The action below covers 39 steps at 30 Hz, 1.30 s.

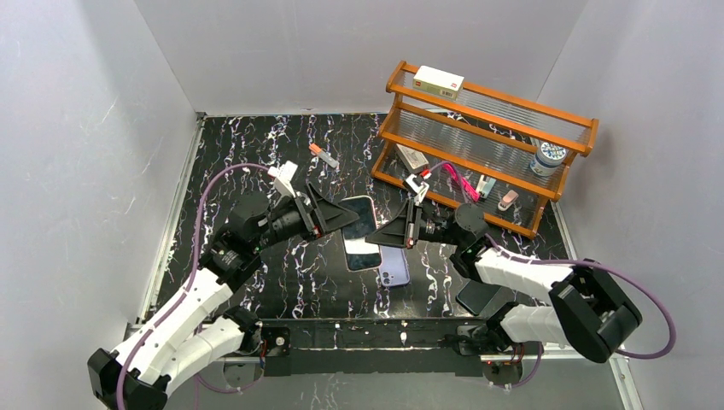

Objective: Put the phone into the phone case

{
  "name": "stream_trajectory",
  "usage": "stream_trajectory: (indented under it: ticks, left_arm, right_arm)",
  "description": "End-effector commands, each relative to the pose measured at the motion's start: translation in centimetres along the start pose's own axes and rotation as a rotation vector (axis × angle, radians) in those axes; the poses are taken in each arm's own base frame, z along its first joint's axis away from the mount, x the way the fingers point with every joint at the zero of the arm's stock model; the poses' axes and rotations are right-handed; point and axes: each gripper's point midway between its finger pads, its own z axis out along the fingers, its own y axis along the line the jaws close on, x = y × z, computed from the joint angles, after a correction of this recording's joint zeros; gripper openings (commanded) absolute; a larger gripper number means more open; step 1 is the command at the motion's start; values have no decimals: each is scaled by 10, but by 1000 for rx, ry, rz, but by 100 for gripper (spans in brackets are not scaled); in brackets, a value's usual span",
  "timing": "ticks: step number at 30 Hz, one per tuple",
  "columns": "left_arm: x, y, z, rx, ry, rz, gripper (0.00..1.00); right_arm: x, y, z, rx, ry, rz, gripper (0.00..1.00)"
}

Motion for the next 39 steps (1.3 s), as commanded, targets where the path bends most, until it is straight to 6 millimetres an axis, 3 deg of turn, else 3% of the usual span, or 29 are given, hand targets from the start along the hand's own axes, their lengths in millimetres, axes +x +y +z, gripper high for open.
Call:
stream_trajectory:
  ticks: [1, 7, 13, 21, 29, 35, 39]
  left_arm:
    - [-1, -32, -6, 178, -11, -35, 86]
    - [-5, -47, -8, 315, -48, -104, 74]
    - [-11, -48, -10, 343, -96, -144, 56]
    - [-20, -55, -16, 425, -159, -184, 58]
    - [-27, -76, -24, 531, -181, -170, 46]
    - [-29, -71, -23, 525, -202, -196, 16]
    - [-25, -60, -13, 481, -172, -212, 0]
  right_arm:
    - [-6, 62, -7, -270, -25, -67, 1]
    - [-2, 65, -11, -321, -5, -27, 1]
    - [1, 59, -12, -300, -9, -24, 1]
    - [1, 65, -14, -332, 1, -13, 1]
    - [-2, 71, -14, -386, -5, 17, 2]
    - [-1, 62, -12, -381, 13, 51, 9]
    - [-2, 61, -8, -375, 30, 45, 26]
